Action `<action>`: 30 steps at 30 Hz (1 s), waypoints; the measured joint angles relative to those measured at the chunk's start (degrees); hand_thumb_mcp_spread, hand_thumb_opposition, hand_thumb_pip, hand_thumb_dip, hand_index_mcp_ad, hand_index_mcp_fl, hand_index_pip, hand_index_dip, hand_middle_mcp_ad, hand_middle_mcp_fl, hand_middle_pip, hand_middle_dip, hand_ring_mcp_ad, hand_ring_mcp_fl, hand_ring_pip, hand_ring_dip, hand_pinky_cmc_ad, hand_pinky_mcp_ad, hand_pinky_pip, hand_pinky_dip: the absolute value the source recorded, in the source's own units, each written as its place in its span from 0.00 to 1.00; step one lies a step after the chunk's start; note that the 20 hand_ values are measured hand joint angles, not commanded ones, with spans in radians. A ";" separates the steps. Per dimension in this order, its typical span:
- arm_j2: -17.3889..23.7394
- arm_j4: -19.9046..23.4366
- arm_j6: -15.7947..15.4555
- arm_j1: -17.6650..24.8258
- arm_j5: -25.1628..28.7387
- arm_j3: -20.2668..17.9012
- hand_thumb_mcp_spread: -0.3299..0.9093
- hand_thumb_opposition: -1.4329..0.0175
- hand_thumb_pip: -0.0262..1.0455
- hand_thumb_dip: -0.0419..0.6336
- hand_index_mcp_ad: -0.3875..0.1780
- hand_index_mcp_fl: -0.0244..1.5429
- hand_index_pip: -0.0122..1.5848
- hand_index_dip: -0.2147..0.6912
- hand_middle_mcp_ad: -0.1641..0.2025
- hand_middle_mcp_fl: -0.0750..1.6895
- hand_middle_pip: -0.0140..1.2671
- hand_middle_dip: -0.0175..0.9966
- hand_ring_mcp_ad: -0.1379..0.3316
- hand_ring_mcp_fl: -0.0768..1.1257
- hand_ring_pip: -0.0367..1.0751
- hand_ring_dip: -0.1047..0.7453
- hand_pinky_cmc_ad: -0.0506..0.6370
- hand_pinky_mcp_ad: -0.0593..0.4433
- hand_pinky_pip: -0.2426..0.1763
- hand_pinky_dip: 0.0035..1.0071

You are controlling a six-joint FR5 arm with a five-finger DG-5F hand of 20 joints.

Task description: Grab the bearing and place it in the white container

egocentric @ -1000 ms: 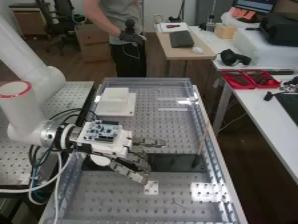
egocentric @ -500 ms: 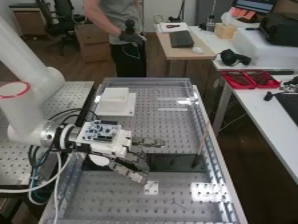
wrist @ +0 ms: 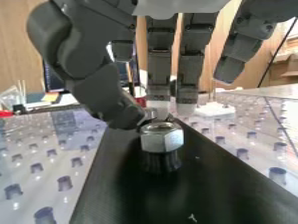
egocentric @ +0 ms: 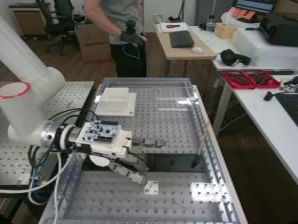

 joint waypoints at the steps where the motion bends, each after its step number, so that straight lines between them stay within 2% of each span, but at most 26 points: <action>1: -0.05 -0.40 0.03 0.00 -0.05 0.22 0.70 0.40 0.81 0.57 0.45 0.03 0.16 0.03 0.54 0.16 0.85 0.79 0.40 0.27 0.58 0.77 0.65 0.65 0.77 0.18; 12: -0.54 -2.02 -0.28 -0.26 -0.66 1.18 0.68 0.40 0.82 0.56 0.44 0.03 0.16 0.03 0.49 0.16 0.87 0.82 0.40 0.26 0.58 0.77 0.66 0.65 0.78 0.18; 18: -0.43 -2.49 -0.35 -0.41 -1.21 1.18 0.69 0.40 0.84 0.56 0.44 0.03 0.16 0.03 0.51 0.14 0.88 0.82 0.41 0.22 0.58 0.77 0.66 0.64 0.78 0.18; 27: -0.13 -1.84 -0.33 -0.53 -1.48 0.63 0.69 0.40 0.85 0.55 0.44 0.03 0.17 0.03 0.49 0.12 0.86 0.81 0.41 0.19 0.57 0.74 0.66 0.64 0.78 0.19; 30: -0.03 -1.52 -0.14 -0.54 -1.55 0.52 0.69 0.40 0.85 0.55 0.44 0.03 0.17 0.03 0.52 0.13 0.86 0.78 0.41 0.18 0.59 0.74 0.66 0.64 0.77 0.19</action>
